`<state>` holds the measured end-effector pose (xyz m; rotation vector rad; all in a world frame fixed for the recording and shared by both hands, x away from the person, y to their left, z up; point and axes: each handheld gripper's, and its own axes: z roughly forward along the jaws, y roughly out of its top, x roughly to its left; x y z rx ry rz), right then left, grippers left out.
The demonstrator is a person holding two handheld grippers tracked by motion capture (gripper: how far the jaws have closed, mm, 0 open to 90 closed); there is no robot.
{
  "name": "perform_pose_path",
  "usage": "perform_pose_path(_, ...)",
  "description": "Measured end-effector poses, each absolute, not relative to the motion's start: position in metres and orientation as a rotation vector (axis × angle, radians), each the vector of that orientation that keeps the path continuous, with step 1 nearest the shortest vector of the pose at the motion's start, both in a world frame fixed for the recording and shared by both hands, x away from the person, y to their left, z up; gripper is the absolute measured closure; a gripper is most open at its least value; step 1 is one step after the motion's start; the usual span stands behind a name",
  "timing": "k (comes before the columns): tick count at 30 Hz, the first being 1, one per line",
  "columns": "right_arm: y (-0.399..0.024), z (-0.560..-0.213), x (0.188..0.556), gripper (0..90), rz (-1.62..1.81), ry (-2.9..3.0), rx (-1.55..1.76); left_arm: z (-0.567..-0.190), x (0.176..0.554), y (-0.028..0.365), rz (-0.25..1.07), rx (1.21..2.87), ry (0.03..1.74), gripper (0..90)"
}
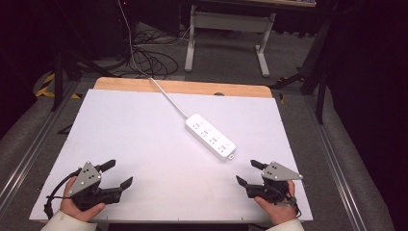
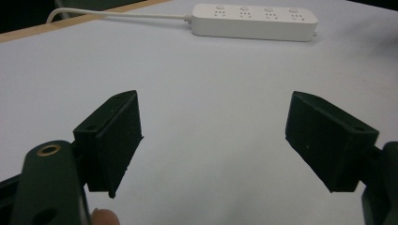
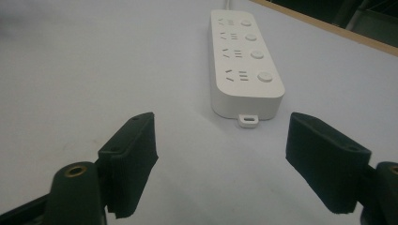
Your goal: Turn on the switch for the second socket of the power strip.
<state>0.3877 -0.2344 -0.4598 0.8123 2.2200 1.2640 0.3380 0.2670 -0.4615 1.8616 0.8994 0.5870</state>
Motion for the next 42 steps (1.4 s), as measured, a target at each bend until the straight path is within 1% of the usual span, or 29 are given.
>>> perform_pose_path(15,-0.233,-0.460,0.386,27.3,1.248,2.215,0.811,-0.460,0.335,0.268,0.671,1.846,0.886,18.6)
perform_pose_path(28,-0.233,-0.459,0.387,28.9,1.251,2.212,0.807,-0.460,0.335,0.267,0.657,1.837,0.897,18.6)
perform_pose_path(30,-0.233,-0.458,0.386,30.9,1.249,2.210,0.809,-0.459,0.334,0.268,0.659,1.839,0.894,18.6)
perform_pose_path(36,-0.231,-0.455,0.388,32.8,1.261,2.218,0.832,-0.459,0.334,0.267,0.662,1.841,0.894,18.6)
perform_pose_path(40,-0.227,-0.448,0.391,36.3,1.255,2.238,0.824,-0.459,0.334,0.268,0.670,1.839,0.890,18.6)
perform_pose_path(42,-0.225,-0.446,0.393,36.5,1.251,2.246,0.820,-0.459,0.334,0.268,0.663,1.836,0.895,18.6)
